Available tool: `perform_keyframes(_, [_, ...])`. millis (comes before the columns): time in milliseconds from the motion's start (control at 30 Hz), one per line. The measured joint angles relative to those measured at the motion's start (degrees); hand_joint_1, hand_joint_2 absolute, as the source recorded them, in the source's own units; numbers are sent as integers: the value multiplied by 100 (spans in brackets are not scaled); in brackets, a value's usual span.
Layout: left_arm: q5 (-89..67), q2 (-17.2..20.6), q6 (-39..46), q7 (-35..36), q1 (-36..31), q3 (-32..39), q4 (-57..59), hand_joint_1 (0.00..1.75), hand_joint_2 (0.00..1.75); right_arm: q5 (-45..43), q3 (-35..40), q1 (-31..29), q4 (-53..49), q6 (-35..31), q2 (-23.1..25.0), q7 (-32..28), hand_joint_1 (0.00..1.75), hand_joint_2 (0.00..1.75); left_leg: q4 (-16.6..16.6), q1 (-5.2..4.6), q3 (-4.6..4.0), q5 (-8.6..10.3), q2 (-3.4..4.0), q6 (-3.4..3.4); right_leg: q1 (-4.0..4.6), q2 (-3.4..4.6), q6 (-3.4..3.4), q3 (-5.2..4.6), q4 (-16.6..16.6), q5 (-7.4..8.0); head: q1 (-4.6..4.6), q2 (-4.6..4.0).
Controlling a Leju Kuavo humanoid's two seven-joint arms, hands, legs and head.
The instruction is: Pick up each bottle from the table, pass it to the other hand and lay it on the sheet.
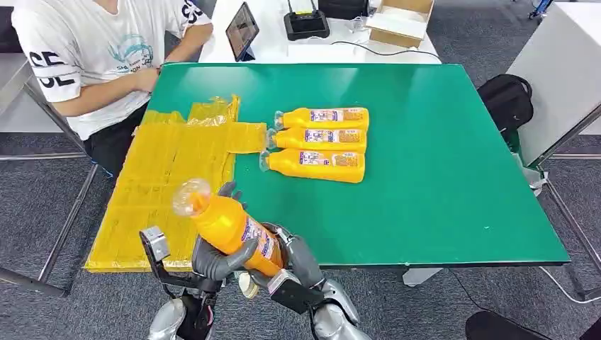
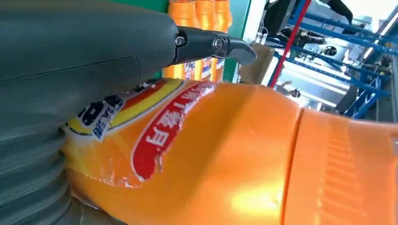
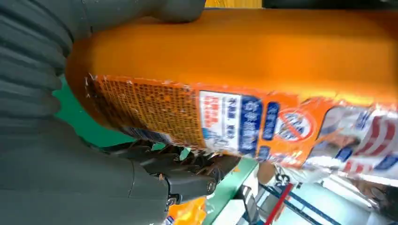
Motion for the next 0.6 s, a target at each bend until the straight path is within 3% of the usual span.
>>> perform_keyframes(33, [-20, 2, 0, -13, 0, 0, 17, 30, 175, 0, 7, -8, 24, 7, 2, 2, 175, 175, 0, 0, 0, 0, 1, 0, 0, 0, 0, 0, 0, 0, 2, 0])
perform_keyframes(67, [-76, 4, 4, -28, 0, 0, 28, 175, 175, 0, 11, -9, 42, 9, 2, 4, 175, 175, 0, 0, 0, 0, 0, 0, 0, 0, 0, 0, 0, 0, 2, 0])
perform_keyframes(600, [-1191, 26, 599, -369, -4, -85, 35, 175, 175, -28, 22, -23, 134, 107, 48, 77, 175, 175, 0, 0, 0, 0, 0, 0, 0, 0, 0, 0, 0, 0, 2, 0])
